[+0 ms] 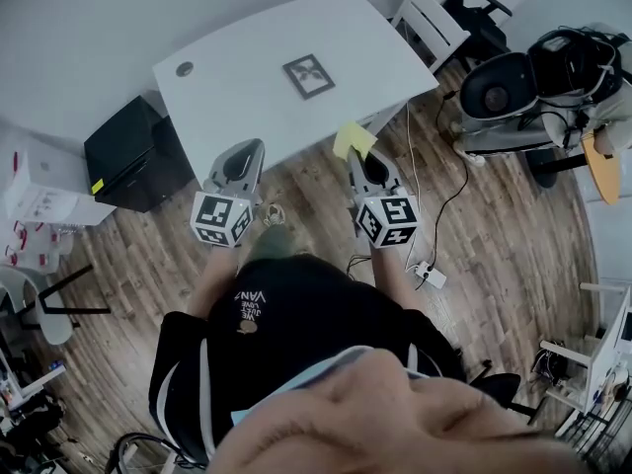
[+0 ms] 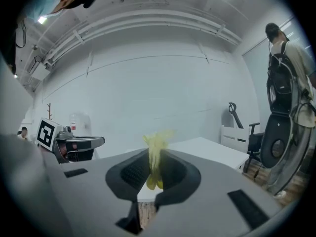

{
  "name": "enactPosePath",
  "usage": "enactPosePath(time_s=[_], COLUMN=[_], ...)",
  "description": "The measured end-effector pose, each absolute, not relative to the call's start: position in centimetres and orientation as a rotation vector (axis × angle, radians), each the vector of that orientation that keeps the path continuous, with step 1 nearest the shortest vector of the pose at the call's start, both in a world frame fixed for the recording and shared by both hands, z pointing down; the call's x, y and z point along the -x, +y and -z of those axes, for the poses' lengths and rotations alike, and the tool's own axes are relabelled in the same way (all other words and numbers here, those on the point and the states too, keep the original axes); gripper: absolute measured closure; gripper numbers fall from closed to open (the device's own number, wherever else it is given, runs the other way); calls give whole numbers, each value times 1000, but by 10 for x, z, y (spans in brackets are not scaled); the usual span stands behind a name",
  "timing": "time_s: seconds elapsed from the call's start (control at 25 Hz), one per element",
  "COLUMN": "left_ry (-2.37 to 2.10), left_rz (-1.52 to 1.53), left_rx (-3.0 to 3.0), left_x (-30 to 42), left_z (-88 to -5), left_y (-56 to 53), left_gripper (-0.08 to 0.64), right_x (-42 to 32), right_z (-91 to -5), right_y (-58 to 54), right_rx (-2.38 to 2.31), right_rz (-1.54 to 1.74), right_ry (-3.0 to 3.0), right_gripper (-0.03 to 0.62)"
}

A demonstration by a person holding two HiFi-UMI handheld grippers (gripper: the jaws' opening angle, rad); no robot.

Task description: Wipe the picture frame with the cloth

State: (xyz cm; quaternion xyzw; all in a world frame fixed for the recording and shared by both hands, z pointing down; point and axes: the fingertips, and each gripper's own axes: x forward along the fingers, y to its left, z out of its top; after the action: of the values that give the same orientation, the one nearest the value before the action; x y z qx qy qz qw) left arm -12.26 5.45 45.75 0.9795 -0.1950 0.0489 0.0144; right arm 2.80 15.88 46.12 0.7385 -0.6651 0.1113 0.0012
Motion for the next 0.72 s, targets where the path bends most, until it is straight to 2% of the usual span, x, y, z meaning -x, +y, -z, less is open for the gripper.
enactPosePath(time_s=[0.72], left_ry=[-488], left_rz=[-143], left_rx=[-3070], left_x=[72], left_z=[-461], left_y=[-34], left_gripper=[540], right_x=[-70], right_z=[-462], right_y=[73], right_rx=[-2371], right_rz=[-341], right_ry=[-2013], right_gripper=[554])
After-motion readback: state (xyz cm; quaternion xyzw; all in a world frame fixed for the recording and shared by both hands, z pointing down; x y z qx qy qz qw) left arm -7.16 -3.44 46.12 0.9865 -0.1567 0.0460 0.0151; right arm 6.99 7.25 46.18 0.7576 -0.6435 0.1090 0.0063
